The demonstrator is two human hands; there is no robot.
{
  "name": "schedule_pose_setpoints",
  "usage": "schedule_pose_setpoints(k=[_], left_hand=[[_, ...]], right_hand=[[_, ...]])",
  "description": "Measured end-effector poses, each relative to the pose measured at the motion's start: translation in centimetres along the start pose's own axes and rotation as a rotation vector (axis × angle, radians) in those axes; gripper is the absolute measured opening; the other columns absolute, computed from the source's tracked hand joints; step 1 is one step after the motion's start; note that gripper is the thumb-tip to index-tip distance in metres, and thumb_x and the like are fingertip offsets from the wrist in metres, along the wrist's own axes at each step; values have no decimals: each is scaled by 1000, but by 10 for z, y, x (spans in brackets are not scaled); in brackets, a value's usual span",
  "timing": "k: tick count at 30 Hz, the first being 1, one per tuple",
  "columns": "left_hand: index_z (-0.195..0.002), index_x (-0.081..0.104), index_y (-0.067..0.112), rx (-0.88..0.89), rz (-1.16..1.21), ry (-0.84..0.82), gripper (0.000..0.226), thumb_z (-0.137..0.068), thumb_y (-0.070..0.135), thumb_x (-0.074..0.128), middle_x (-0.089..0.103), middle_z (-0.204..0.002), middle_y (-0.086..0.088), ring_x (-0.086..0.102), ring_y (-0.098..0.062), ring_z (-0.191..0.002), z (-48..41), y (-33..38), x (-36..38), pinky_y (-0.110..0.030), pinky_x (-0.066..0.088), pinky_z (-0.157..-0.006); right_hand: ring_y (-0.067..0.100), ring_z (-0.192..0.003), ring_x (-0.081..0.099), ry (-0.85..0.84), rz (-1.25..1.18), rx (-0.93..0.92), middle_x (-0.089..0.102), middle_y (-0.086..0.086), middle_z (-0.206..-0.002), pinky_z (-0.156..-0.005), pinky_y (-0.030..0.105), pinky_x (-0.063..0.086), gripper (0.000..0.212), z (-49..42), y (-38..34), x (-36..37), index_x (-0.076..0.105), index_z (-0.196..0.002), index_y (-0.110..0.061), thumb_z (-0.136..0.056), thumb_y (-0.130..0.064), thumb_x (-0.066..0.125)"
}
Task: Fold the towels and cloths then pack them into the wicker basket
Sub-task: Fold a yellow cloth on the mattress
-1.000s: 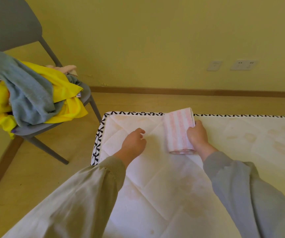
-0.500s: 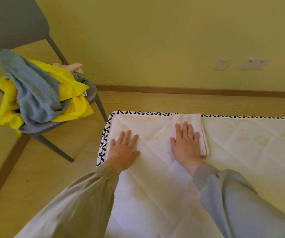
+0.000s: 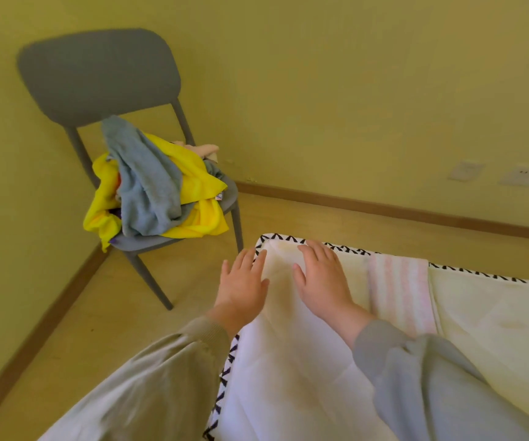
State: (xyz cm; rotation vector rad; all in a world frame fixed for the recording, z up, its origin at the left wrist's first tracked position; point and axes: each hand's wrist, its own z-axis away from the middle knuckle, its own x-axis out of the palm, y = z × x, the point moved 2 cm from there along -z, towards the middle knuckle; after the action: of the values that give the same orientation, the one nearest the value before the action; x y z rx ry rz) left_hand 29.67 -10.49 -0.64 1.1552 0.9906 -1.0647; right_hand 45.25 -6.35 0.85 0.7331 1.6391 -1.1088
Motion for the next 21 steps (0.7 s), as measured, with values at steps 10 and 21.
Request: schedule_pose_setpoints(k=[10,21], left_hand=[[-150,19,20,-164,132,245,60,-94,20,42,17,-157,-2,14,-20,-145,-2,-95,-86,-47,17,-116],[-152,15,19,-458,652,342,80,-84,10,57,18,-157,-5,22,-26,-142,-52,-236,-112,-40,30,-112]], right_hand=[[22,-138,28,16,-87,-91,34,7,-149,-114,34,23,48,-75,-105,-13,40,-139,-10,-96,-32,44],[22,-129,39,-38,-251,-37,47,7,-136,-106,32,32,53,-182,-219,30,45,-133,-9,-87,-28,62]])
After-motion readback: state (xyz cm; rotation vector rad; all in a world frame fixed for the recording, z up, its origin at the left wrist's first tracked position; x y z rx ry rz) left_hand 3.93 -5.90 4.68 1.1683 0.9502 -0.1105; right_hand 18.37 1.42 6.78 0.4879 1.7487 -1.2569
